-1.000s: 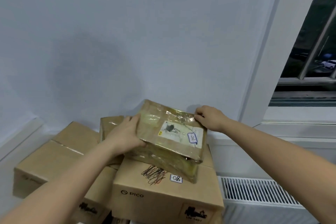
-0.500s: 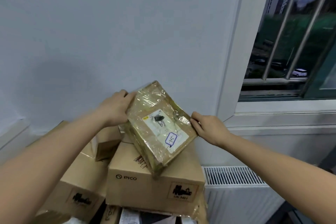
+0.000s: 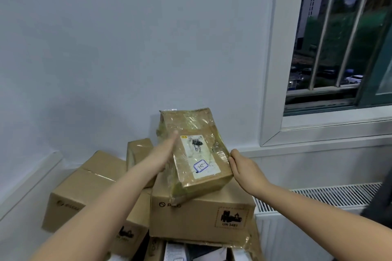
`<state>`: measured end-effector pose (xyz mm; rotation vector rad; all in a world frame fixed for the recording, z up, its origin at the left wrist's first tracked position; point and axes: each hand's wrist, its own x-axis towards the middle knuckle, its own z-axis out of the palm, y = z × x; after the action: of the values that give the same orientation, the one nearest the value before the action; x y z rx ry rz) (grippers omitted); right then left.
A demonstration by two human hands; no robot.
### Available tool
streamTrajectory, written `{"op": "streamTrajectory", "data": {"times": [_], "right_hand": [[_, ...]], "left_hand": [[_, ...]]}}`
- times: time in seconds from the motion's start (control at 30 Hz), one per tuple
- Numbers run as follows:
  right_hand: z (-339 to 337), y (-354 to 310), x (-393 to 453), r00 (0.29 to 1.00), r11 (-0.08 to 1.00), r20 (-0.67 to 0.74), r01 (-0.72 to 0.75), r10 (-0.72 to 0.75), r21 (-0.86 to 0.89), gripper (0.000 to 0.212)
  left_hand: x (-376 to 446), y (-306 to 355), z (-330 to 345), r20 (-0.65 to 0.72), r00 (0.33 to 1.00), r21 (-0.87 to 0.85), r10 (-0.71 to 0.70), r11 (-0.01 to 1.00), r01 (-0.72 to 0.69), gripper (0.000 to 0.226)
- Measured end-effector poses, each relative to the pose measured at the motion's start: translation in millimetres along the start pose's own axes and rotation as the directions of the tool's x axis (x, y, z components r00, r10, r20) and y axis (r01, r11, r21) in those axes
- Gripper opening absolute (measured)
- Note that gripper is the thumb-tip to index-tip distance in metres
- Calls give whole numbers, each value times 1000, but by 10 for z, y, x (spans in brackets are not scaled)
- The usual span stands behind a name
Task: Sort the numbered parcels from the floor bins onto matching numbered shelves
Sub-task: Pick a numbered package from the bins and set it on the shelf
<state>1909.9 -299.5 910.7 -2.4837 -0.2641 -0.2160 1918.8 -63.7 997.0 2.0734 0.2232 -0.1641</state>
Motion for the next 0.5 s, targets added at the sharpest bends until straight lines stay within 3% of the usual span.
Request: {"op": "streamTrajectory", "data": {"times": [0.07, 0.17, 0.27, 0.5], "right_hand": [[-5, -26, -34, 1000, 999, -13, -15, 15, 31, 22], [-35, -121, -92, 999, 987, -21, -36, 40, 158, 16], [-64, -309, -104, 993, 939, -55, -84, 108, 334, 30], [-50, -712, -14, 995, 977, -93, 39, -20, 210, 37]], "left_hand": [[-121, -59, 82, 71, 997, 44, 19, 999, -22, 51], [-159, -145, 73, 50, 995, -25, 90, 996, -89, 57], [-238, -143, -54, 33, 991, -68, 133, 989, -131, 49], [-595, -219, -421, -53, 982, -76, 181, 980, -184, 52]]}}
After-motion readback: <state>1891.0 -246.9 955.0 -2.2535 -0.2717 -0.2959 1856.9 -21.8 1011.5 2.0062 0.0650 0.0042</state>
